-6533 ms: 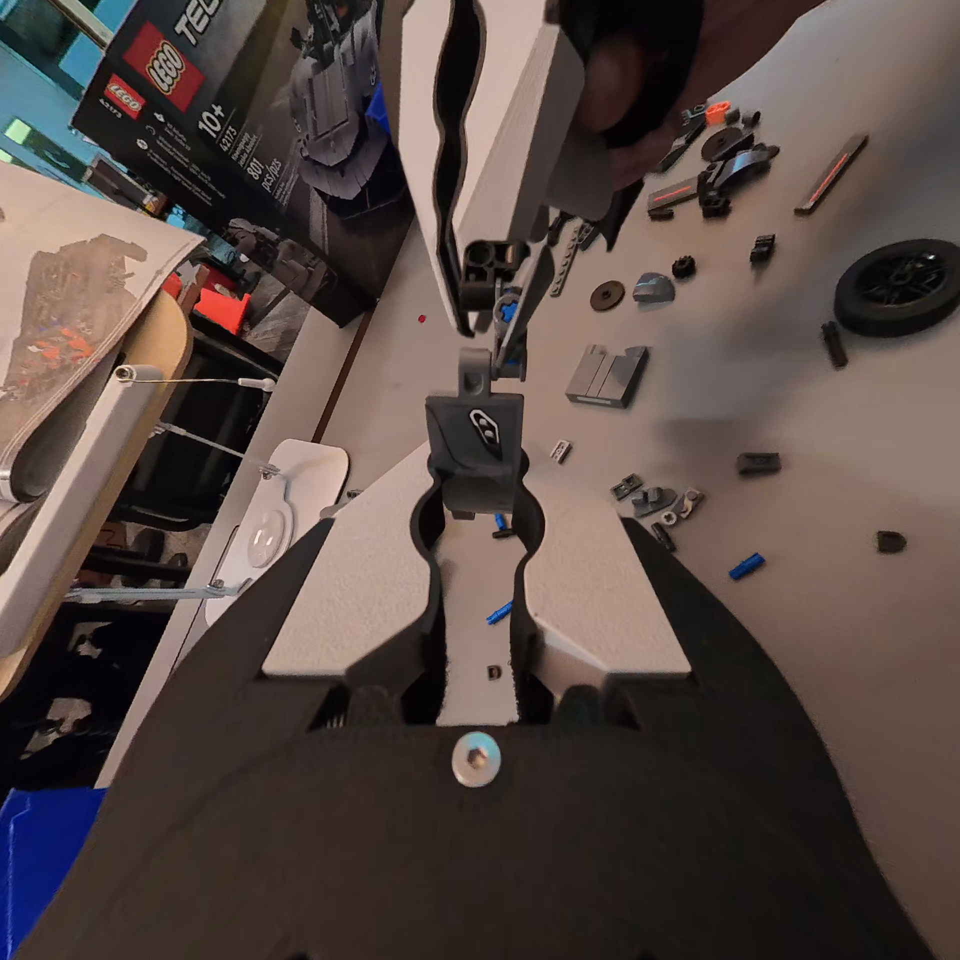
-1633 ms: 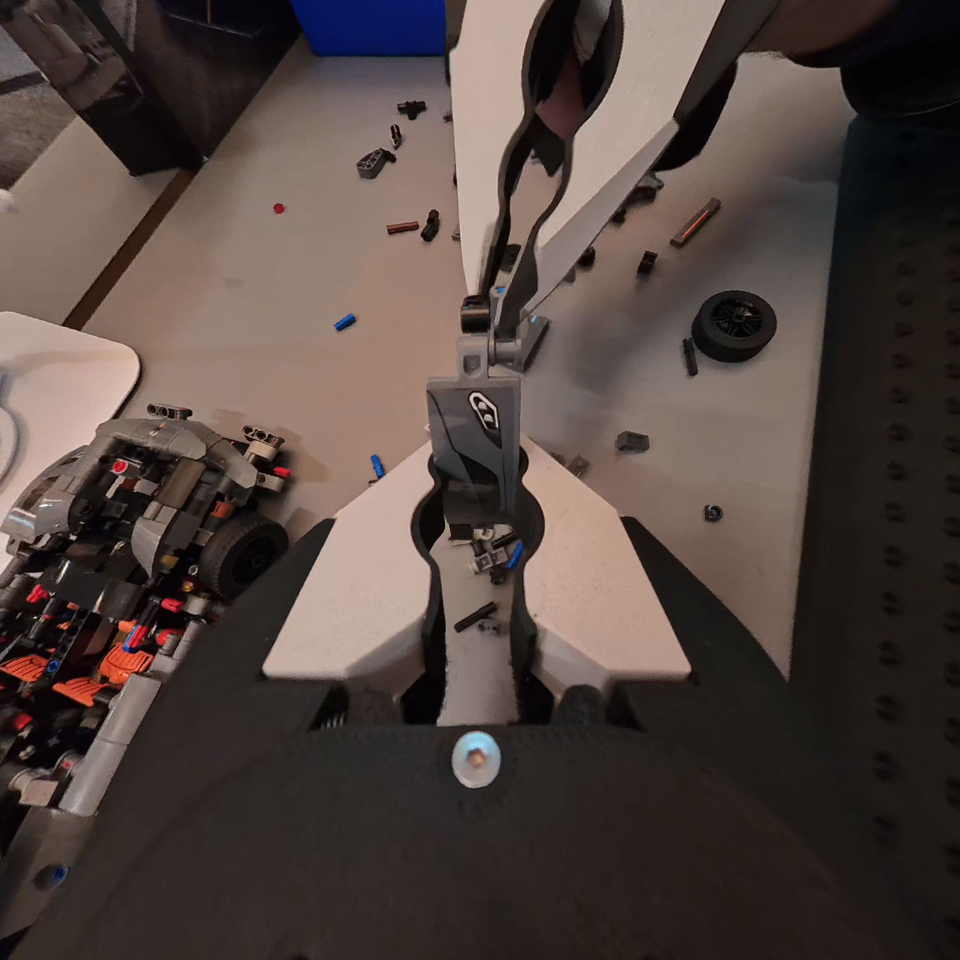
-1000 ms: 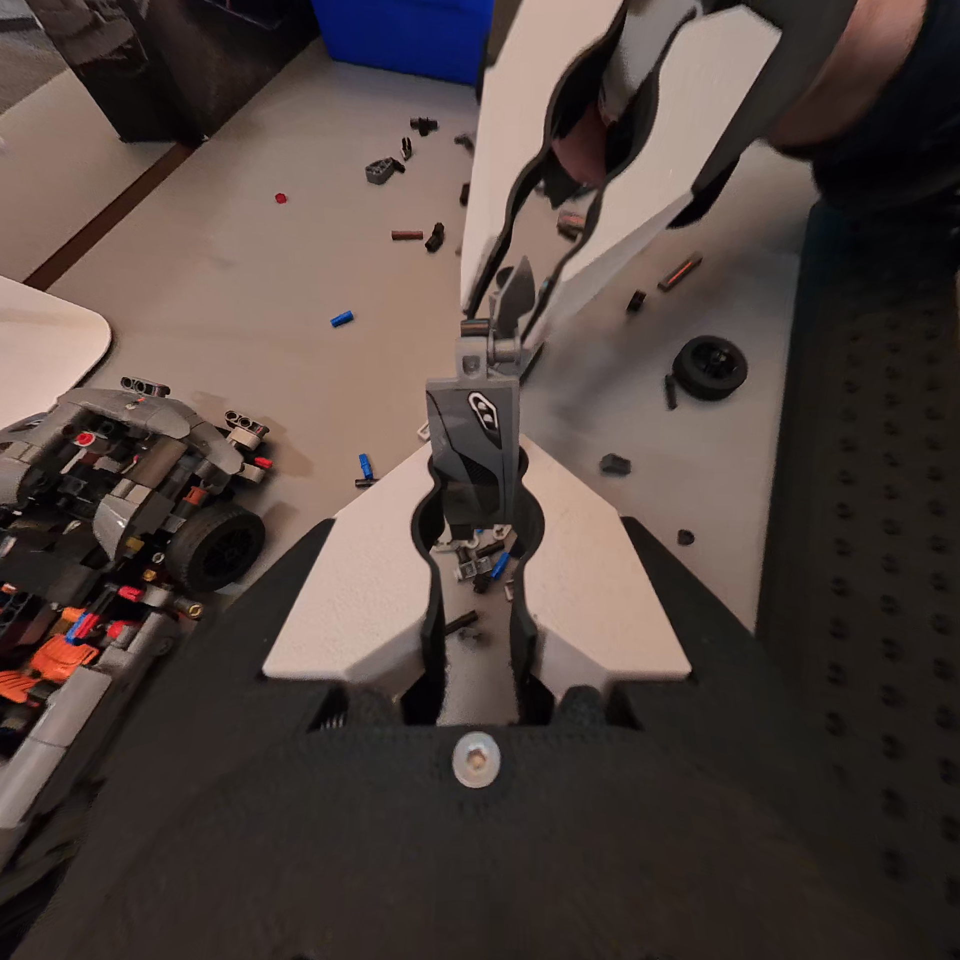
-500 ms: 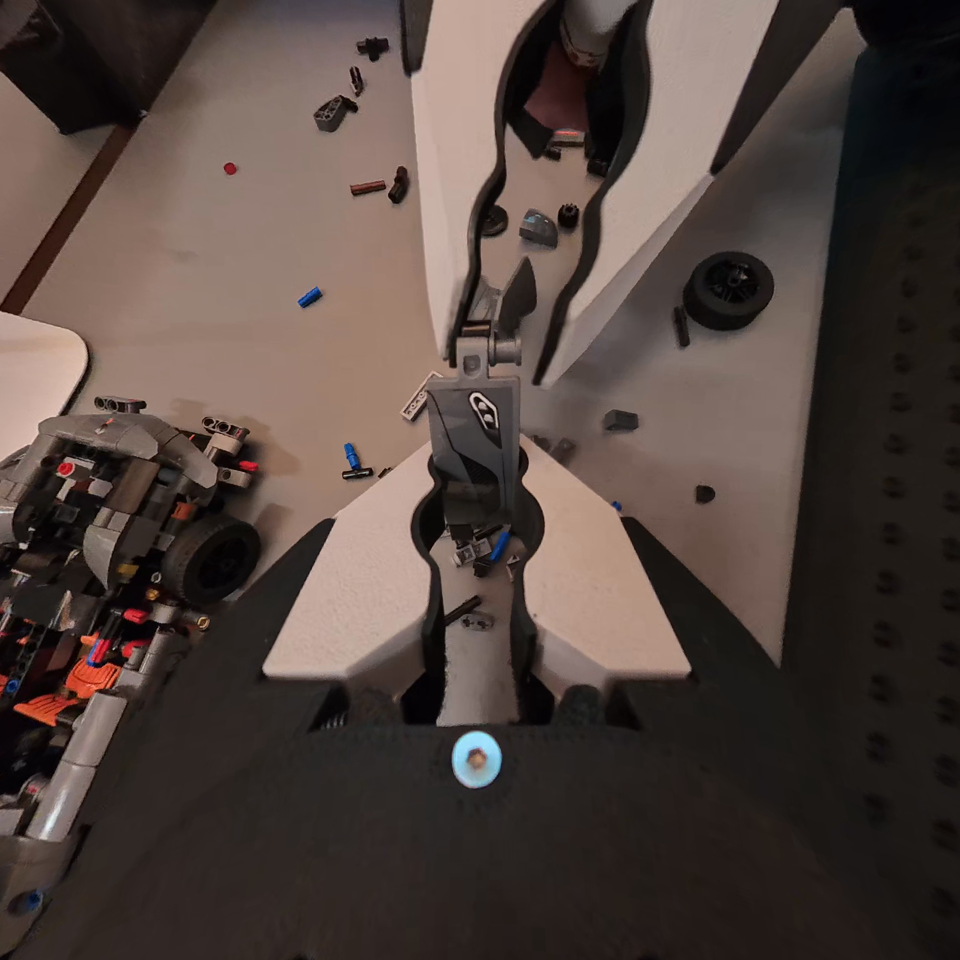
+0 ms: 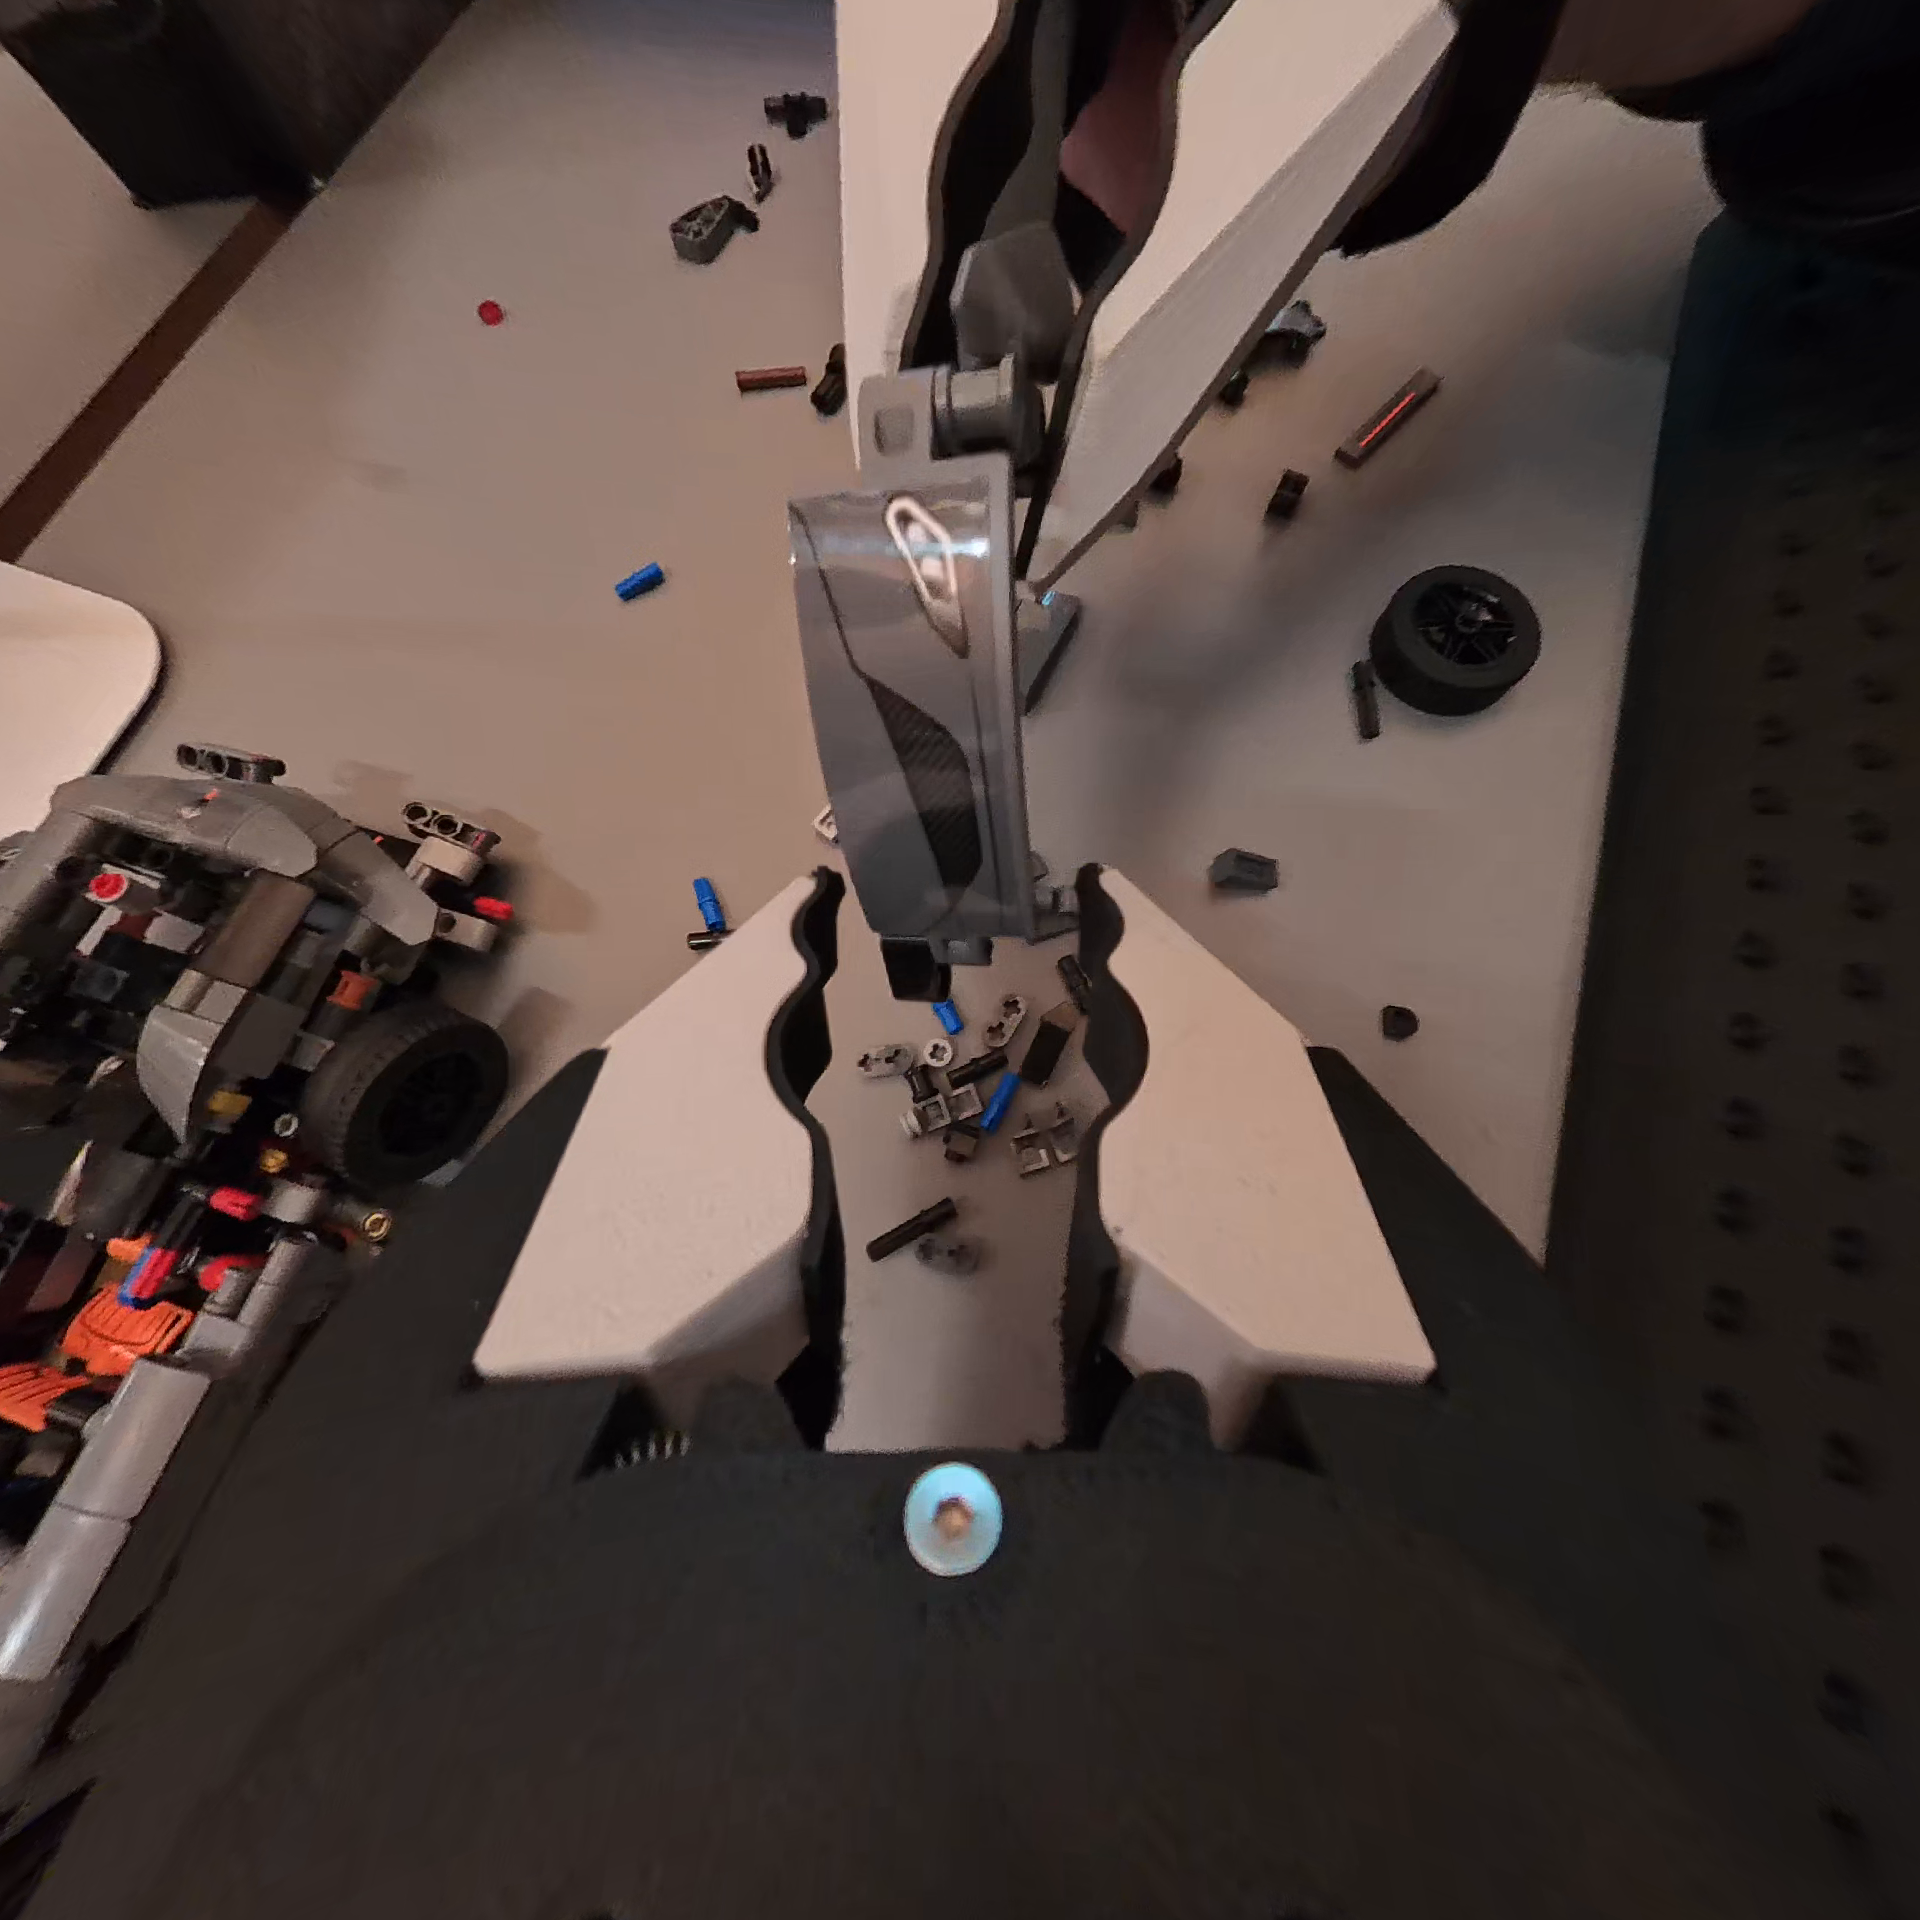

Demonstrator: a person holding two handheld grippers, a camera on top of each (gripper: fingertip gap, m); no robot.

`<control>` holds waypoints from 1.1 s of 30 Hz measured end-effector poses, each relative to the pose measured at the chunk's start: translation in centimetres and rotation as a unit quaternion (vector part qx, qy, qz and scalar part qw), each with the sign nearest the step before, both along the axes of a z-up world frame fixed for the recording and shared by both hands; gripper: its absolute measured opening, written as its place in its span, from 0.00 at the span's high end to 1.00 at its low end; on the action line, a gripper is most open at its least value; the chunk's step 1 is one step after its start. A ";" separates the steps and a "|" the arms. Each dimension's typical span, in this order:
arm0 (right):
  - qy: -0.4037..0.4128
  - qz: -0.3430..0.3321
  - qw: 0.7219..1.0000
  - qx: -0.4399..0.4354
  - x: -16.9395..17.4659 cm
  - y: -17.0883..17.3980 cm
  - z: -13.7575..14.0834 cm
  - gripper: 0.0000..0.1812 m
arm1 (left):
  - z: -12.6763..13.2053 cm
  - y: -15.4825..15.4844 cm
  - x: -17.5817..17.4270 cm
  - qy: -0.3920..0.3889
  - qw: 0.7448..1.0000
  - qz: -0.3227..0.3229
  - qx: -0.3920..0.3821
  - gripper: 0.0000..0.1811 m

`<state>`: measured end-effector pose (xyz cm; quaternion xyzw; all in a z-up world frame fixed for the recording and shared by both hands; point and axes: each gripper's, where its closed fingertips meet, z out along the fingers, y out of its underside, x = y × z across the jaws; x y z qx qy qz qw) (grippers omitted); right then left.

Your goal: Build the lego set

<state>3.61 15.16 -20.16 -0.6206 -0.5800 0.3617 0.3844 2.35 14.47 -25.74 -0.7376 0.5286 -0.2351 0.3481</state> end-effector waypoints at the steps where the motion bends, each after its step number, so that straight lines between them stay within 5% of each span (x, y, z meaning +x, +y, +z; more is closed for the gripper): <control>1: -0.008 -0.001 1.000 0.006 0.0 0.0 -0.3 0.92 | 0.2 -0.1 0.1 -0.005 1.000 -0.003 -0.002 0.77; 5: -0.024 0.013 0.999 0.017 -0.3 -0.6 -0.9 0.92 | 0.3 -0.6 -0.3 0.011 1.000 -0.020 0.007 0.88; 16: -0.060 0.003 0.998 0.031 -0.1 -0.2 -2.2 0.89 | -0.8 -0.2 -1.6 0.061 0.998 -0.021 0.028 0.89; 26: -0.099 -0.013 0.994 0.053 0.4 0.6 -3.4 0.89 | -1.4 2.6 -4.2 0.157 0.978 0.012 0.139 0.89; 33: -0.094 -0.024 0.994 0.059 0.5 1.0 -3.0 0.88 | 1.0 4.3 -5.1 0.182 0.946 0.020 0.269 0.89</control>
